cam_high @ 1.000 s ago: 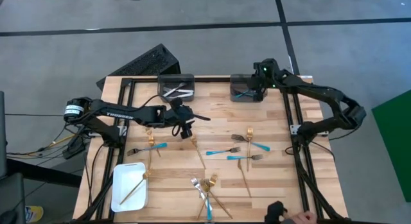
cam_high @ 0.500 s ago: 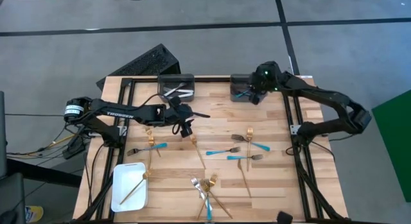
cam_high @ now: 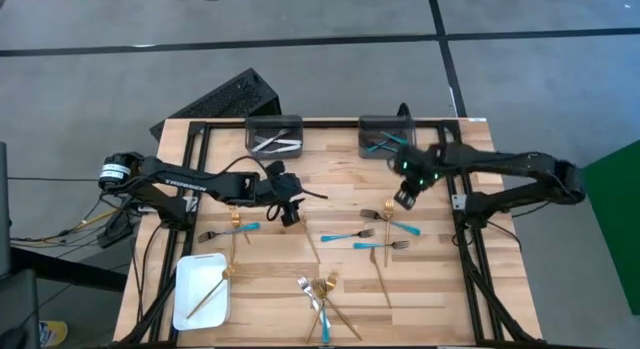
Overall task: Sort silverware by color (type)
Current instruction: Adjust the gold spoon in the white bin
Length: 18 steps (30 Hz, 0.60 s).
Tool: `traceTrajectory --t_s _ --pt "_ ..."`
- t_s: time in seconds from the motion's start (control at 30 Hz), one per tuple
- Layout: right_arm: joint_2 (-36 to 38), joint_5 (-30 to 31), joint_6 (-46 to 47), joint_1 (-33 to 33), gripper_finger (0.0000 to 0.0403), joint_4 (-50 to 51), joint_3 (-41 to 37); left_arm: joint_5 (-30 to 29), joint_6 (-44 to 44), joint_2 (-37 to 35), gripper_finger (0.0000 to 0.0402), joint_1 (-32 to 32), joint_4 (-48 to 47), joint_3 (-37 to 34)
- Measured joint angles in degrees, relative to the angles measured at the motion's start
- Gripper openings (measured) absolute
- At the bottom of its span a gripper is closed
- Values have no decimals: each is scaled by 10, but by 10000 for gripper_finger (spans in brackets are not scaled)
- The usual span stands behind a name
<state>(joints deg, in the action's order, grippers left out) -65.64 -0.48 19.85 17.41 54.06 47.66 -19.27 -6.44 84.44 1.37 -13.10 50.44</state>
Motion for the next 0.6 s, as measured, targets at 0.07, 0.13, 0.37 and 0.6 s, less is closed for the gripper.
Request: traceTrajectory --t_s 0.07,0.13,0.37,0.6 --pt "-1 18 44 -56 83 -9 0 0 -2 0 196 -10 0 0" --pt "-1 35 88 -106 82 -27 0 0 -2 0 196 -21 0 0" --pt "-4 146 236 -240 82 -80 0 59 -5 0 196 -59 -1 0" --pt "-4 262 386 -367 82 -95 0 70 -52 0 196 -116 -27 0"
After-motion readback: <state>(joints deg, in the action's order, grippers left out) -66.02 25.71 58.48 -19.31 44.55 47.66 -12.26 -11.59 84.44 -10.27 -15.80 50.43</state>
